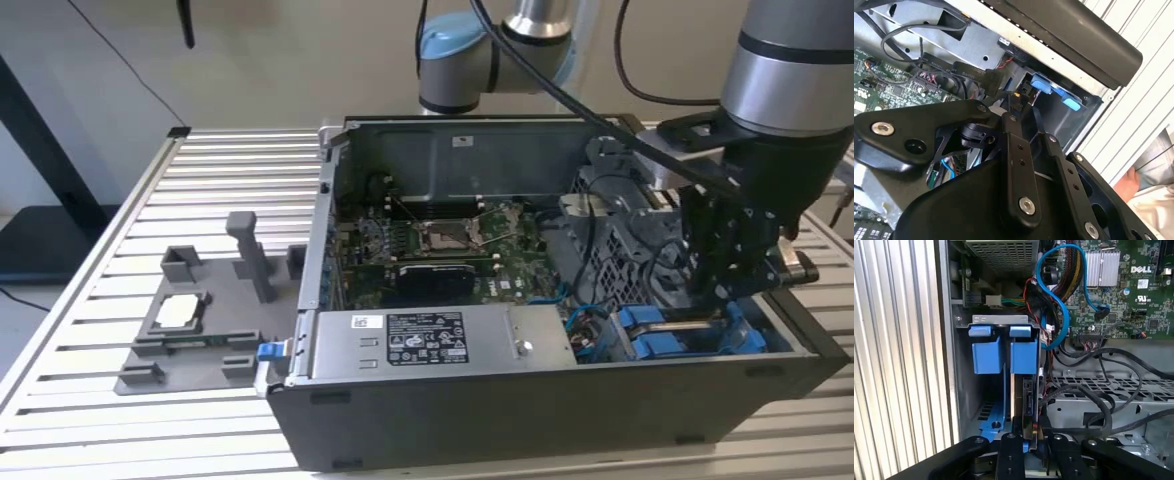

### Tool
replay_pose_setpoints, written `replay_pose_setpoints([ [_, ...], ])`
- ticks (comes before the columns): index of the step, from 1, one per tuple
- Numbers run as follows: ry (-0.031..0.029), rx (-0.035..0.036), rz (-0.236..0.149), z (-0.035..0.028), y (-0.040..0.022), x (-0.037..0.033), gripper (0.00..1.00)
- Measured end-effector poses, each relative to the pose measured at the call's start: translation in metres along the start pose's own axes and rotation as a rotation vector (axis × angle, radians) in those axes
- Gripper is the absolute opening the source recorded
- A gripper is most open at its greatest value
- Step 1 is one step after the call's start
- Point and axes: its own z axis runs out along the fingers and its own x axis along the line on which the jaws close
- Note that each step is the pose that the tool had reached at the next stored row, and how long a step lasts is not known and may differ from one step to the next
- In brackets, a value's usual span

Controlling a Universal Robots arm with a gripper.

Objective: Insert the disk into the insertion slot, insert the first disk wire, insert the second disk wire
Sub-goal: 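Insert the first disk wire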

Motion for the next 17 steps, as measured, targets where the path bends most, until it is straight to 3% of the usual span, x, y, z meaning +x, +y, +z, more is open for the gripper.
replay_pose_setpoints([
  [12,0.0,-0.0004,0.0,-0.0282,-0.0048,0.0017,0.27],
  [17,-0.0003,-0.0003,0.0,-0.0305,-0.0052,0.0019,0.27],
])
